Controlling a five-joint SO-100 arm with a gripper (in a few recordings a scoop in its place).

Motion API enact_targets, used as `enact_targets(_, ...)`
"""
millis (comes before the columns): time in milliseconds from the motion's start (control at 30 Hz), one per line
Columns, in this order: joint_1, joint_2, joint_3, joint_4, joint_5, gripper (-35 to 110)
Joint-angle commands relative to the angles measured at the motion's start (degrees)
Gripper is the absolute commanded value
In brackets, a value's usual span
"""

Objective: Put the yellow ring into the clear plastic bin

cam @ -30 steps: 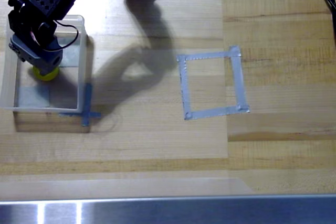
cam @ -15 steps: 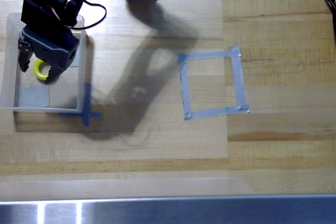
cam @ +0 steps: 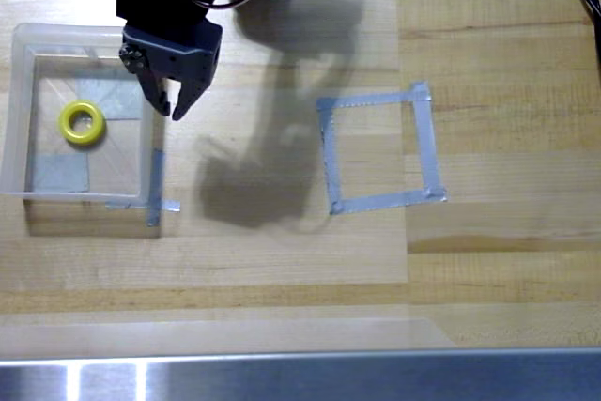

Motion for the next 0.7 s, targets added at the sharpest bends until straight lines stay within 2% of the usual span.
enact_targets(0,-1.7,7.6,8.0,0.5,0.7,0)
enact_targets(433,-5.4,33.0,33.8,0.7,0.9,0)
enact_targets(667,-5.8,45.4,41.9,6.9,4.9,0)
